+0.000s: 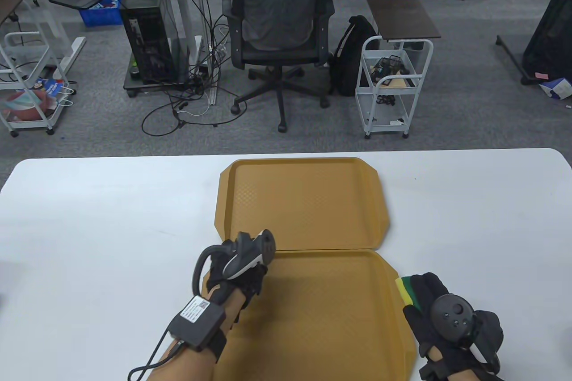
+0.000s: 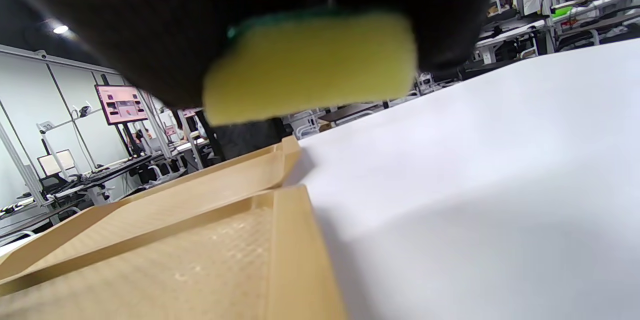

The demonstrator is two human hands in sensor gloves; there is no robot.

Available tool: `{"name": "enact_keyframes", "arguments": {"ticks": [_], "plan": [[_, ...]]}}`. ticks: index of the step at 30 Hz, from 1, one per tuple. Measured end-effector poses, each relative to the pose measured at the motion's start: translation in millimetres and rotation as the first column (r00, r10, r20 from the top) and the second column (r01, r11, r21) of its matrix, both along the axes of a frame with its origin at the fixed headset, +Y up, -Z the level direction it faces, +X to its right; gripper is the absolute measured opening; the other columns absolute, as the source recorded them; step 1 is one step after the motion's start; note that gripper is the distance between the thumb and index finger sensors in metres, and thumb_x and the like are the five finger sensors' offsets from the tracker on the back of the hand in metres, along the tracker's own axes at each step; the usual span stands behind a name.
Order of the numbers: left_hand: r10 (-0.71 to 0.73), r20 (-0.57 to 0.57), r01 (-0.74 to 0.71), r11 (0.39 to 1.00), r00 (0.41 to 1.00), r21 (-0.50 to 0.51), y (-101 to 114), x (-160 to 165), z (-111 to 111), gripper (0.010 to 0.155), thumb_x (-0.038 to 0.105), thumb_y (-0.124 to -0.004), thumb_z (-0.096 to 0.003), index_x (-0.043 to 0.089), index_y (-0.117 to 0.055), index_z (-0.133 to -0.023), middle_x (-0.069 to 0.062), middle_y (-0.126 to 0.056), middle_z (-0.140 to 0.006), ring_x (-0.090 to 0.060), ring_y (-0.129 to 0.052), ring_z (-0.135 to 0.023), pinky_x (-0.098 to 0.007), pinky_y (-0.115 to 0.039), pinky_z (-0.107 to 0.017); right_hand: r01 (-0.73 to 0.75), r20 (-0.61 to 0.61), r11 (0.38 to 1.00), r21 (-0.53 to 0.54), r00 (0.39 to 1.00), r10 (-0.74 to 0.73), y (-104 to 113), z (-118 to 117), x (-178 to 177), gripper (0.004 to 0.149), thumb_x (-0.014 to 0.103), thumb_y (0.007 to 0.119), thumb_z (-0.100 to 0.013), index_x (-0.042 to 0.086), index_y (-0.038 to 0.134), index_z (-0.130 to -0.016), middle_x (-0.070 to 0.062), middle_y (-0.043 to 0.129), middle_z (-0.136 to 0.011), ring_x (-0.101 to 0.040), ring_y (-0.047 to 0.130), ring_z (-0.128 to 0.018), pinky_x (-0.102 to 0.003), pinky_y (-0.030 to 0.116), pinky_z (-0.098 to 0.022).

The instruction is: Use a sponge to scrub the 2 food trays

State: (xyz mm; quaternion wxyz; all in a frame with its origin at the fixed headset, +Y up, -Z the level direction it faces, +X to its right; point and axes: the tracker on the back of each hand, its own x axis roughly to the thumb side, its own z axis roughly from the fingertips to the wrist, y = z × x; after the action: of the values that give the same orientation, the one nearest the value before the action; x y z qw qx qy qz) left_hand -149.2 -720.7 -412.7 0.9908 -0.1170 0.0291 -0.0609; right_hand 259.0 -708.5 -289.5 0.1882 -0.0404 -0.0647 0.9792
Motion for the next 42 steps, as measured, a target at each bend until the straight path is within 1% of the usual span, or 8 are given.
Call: {"name": "enact_keyframes", "arguments": {"ticks": [6,10,12,14,21,30,36,42], "plan": [[0.137,-0.238,-0.181,0.968,0.962,-0.175,-14.8,-81.1,56.7,0.086,0.062,-0.08,-0.0421,0.028,-0.047,-0.114,-0.007,-0.074,-0.106,-0.03,-0.095,-0.078,-0.052,-0.077,-0.064,-0.016,0.008,1.0,-0.018,1.0,0.016,-6.8,-3.6,-2.8,0.065,0.042,0.092,-0.042,0.025,0.07,-0.101,-0.01,0.064,-0.109,-0.039,0.087,-0.081,-0.052,0.079,-0.061],[0.287,-0.273,-0.357,0.897,0.918,-0.259,-33.1,-101.8,78.8,0.088,0.061,-0.082,-0.0423,0.025,-0.044,-0.113,-0.004,-0.086,-0.096,-0.024,-0.106,-0.063,-0.046,-0.086,-0.054,-0.014,0.017,0.999,-0.032,1.0,0.014,-12.9,-7.2,-5.1,0.065,0.043,0.092,-0.042,0.024,0.071,-0.101,-0.011,0.064,-0.109,-0.038,0.088,-0.08,-0.051,0.08,-0.06],[0.36,-0.269,-0.422,0.878,0.893,-0.225,-39.1,-104.2,84.2,0.086,0.056,-0.085,-0.0424,0.025,-0.046,-0.112,-0.003,-0.09,-0.089,-0.021,-0.109,-0.057,-0.044,-0.089,-0.051,-0.02,0.024,0.999,-0.044,0.999,0.021,-16.4,-10.1,-7.5,0.065,0.044,0.092,-0.042,0.024,0.071,-0.1,-0.011,0.064,-0.109,-0.038,0.089,-0.08,-0.051,0.081,-0.06],[0.406,-0.244,-0.452,0.876,0.88,-0.171,-42.3,-105.5,84.8,0.084,0.052,-0.088,-0.0415,0.023,-0.051,-0.111,0.0,-0.096,-0.081,-0.017,-0.113,-0.047,-0.04,-0.093,-0.045,-0.016,0.039,0.998,-0.053,0.999,0.019,-19.8,-14.5,-10.6,0.065,0.044,0.092,-0.042,0.024,0.071,-0.1,-0.011,0.064,-0.108,-0.038,0.089,-0.08,-0.05,0.082,-0.06],[0.522,-0.249,-0.561,0.818,0.816,-0.127,-50.2,-114.9,86.3,0.081,0.048,-0.089,-0.0412,0.024,-0.053,-0.11,0.001,-0.097,-0.079,-0.016,-0.114,-0.041,-0.039,-0.096,-0.041,-0.045,0.058,0.995,-0.094,0.997,0.051,-28.4,-41.5,-36.6,0.065,0.045,0.093,-0.042,0.024,0.072,-0.099,-0.012,0.064,-0.108,-0.036,0.09,-0.079,-0.049,0.083,-0.059],[0.594,-0.271,-0.639,0.758,0.758,-0.127,-56.3,-121.4,86.2,0.081,0.047,-0.089,-0.0412,0.026,-0.052,-0.11,0.001,-0.096,-0.077,-0.017,-0.113,-0.04,-0.039,-0.095,-0.04,-0.281,0.091,0.951,-0.128,0.952,0.294,-47.4,-104.7,-96.7,0.06,0.046,0.093,-0.041,0.024,0.076,-0.094,-0.01,0.066,-0.107,-0.036,0.09,-0.077,-0.048,0.082,-0.059],[0.616,-0.286,-0.668,0.73,0.734,-0.141,-59.3,-125.5,83.5,0.081,0.047,-0.089,-0.0408,0.027,-0.052,-0.11,-0.001,-0.097,-0.071,-0.017,-0.113,-0.038,-0.038,-0.096,-0.038,-0.42,0.091,0.898,-0.131,0.897,0.433,-59.3,-118.3,-112.0,0.057,0.046,0.092,-0.041,0.025,0.078,-0.092,-0.008,0.068,-0.106,-0.036,0.086,-0.078,-0.051,0.078,-0.062],[0.622,-0.29,-0.675,0.726,0.727,-0.134,-59.5,-125.0,83.0,0.081,0.047,-0.089,-0.0408,0.028,-0.052,-0.11,-0.001,-0.098,-0.069,-0.016,-0.113,-0.037,-0.038,-0.096,-0.037,-0.355,0.048,0.898,-0.26,0.924,0.38,-51.2,-122.4,-106.9,0.047,0.038,0.087,-0.046,0.025,0.084,-0.091,-0.003,0.067,-0.109,-0.036,0.081,-0.085,-0.055,0.073,-0.066]]}}
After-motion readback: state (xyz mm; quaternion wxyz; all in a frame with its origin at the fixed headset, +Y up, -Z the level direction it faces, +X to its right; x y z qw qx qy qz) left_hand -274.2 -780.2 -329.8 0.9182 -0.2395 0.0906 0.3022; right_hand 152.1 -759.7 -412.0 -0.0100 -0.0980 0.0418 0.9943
